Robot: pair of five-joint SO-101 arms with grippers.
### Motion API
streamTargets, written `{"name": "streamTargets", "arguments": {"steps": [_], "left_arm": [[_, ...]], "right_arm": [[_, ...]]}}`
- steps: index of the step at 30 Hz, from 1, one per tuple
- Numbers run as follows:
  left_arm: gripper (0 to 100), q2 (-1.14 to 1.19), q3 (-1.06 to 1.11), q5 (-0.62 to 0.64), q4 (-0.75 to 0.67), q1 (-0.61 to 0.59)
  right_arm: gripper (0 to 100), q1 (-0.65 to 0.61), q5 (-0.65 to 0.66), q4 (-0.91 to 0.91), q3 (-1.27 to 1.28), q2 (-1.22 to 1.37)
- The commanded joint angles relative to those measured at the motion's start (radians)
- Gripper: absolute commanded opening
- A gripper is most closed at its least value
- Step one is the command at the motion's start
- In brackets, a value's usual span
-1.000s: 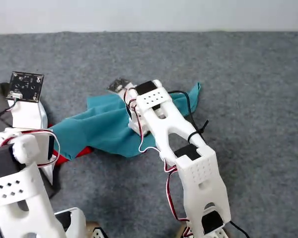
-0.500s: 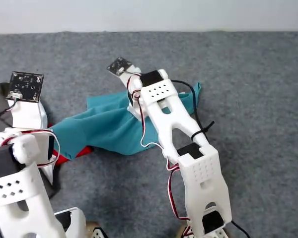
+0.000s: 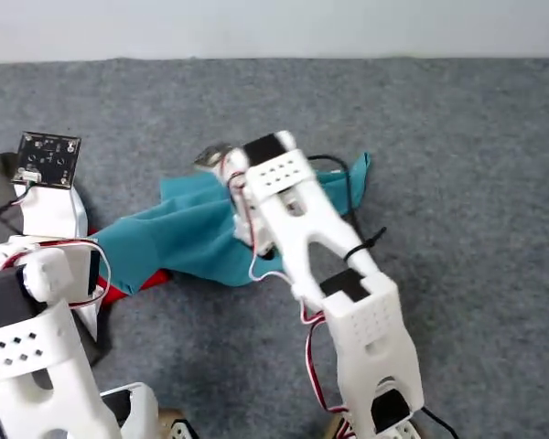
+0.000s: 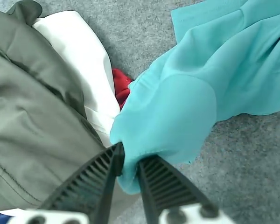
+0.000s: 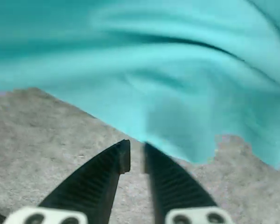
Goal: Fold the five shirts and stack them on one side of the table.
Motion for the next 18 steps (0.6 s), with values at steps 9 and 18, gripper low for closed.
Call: {"name": "streamTargets", "arguments": {"steps": [9,18], "left_arm": [[1,-0.02,-0.005,0.009,0.017,-0.008],[1,-0.02,-0.005,0.009,0.017,-0.008]], "right_arm": [[17.7,-0.116,0.008,-0.036,-0.009,0.156],[9.1,-0.074,0.008,-0.082,-0.009,0.249]]}}
